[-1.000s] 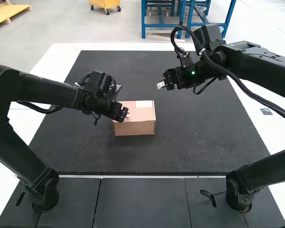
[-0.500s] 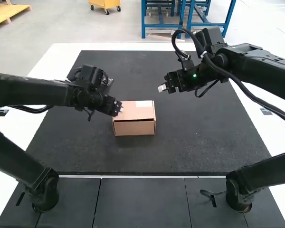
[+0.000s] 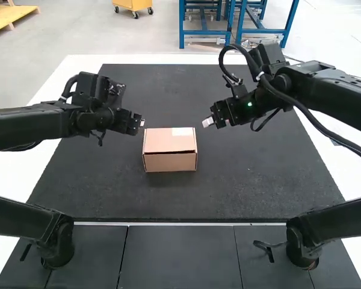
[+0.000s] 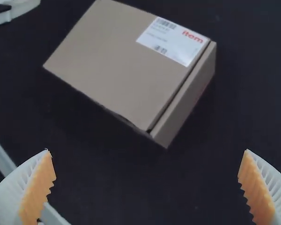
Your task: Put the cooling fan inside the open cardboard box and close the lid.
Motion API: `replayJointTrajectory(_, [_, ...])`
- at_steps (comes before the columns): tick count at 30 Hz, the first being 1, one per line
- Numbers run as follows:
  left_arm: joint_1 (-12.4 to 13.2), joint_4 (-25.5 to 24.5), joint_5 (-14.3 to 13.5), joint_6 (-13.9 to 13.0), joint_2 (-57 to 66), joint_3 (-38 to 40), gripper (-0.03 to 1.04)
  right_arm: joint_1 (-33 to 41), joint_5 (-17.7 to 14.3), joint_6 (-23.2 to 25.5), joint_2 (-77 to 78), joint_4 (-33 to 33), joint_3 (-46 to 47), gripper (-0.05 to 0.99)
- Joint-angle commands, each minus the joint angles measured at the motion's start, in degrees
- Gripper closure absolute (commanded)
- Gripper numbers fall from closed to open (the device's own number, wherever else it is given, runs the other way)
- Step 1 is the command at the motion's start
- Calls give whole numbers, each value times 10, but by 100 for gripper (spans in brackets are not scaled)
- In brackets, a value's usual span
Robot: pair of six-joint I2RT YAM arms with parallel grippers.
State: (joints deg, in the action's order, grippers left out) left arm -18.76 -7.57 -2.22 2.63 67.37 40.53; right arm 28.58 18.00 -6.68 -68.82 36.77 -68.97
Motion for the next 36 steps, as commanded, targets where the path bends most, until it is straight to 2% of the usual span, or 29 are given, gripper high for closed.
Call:
replayJointTrajectory(1, [2, 14, -17, 5, -28, -18, 4, -6, 6, -14, 30, -10, 20, 3])
replayJointTrajectory(10, [0, 110, -16, 1, -141, -65, 4, -9, -61, 29, 120, -154, 101, 3])
replayJointTrajectory(11, [1, 116, -9, -4, -164, -70, 4, -10, -71, 34, 130, -165, 106, 3])
replayJointTrajectory(12, [2, 120, 16, -4, -182, -78, 4, -10, -78, 44, 139, -169, 110, 3])
replayJointTrajectory(13, [3, 121, 29, -8, -198, -84, 4, -10, -91, 55, 147, -175, 118, 3])
replayJointTrajectory(18, [6, 128, 27, -10, -266, -115, 4, -20, -155, 65, 194, -232, 162, 3])
replayJointTrajectory(21, [8, 133, 5, -9, -313, -143, 4, -40, -166, 69, 222, -242, 198, 3])
replayJointTrajectory(23, [9, 137, -21, -8, -342, -167, 4, -57, -162, 74, 242, -239, 225, 3])
replayJointTrajectory(26, [9, 133, -45, 18, -389, -195, 4, -82, -161, 73, 282, -243, 254, 3])
replayJointTrajectory(27, [9, 127, -52, 18, -407, -203, 4, -89, -161, 72, 296, -243, 262, 3])
replayJointTrajectory(30, [9, 118, -54, 17, -465, -235, 4, -109, -164, 60, 334, -244, 291, 3])
replayJointTrajectory(31, [9, 129, -57, 17, -482, -242, 4, -117, -166, 58, 345, -251, 303, 3])
replayJointTrajectory(36, [9, 156, -58, 15, -509, -257, 5, -153, -168, 57, 395, -322, 363, 3])
